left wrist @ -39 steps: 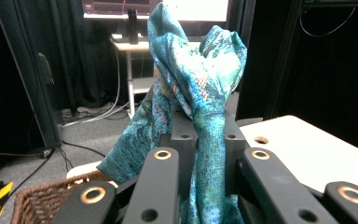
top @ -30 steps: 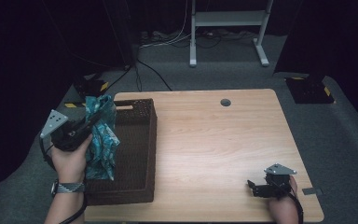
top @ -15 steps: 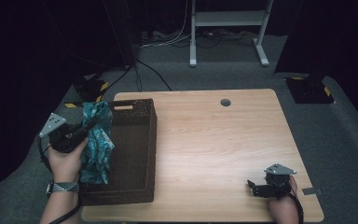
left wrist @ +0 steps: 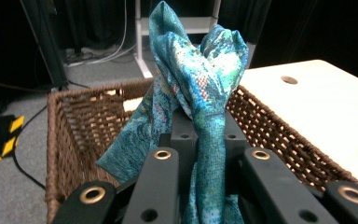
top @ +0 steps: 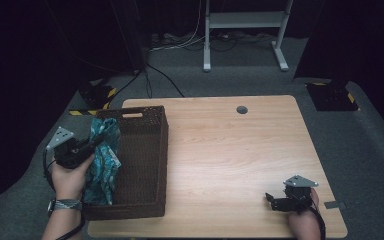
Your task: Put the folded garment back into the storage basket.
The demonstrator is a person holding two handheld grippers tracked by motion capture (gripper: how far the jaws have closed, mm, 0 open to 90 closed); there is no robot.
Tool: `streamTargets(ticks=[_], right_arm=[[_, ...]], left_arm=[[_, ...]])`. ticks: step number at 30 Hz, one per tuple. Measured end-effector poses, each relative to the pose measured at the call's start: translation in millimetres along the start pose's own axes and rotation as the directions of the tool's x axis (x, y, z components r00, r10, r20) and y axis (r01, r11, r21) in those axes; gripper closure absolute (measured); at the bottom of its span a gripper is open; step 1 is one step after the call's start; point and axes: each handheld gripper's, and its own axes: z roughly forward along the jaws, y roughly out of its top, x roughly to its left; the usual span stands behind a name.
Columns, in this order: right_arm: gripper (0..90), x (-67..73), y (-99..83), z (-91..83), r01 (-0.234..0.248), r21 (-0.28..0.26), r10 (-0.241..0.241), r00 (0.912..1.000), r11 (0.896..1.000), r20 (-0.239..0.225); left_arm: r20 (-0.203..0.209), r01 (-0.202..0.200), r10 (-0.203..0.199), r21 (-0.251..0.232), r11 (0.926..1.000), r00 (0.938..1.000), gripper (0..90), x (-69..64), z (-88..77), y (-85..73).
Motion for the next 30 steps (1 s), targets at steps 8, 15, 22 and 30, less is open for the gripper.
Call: streamTargets(ticks=[8,15,22,30], right_arm=[[0.2,0.0,0.0,0.0,-0.001,0.001,0.001,1.0,1.0,-0.001],[0.2,0.0,0.1,0.0,-0.001,0.001,0.001,1.0,1.0,-0.001],[0.2,-0.1,0.1,0.0,0.0,0.001,0.0,1.0,1.0,-0.003],[0.2,-0.2,0.4,0.2,0.001,0.001,-0.001,1.0,1.0,-0.004]], left_arm=[[-0.011,0.008,-0.008,0.037,0.9993,0.9999,80.7,-0.2,11.1,-3.8],[-0.073,0.0,0.007,0.096,0.9954,0.9973,80.6,-2.0,20.2,0.7],[-0.113,-0.015,0.035,0.175,0.9844,0.993,80.2,-7.6,34.3,8.4],[-0.127,-0.012,0.044,0.239,0.9709,0.9909,80.1,-14.5,52.1,6.8]])
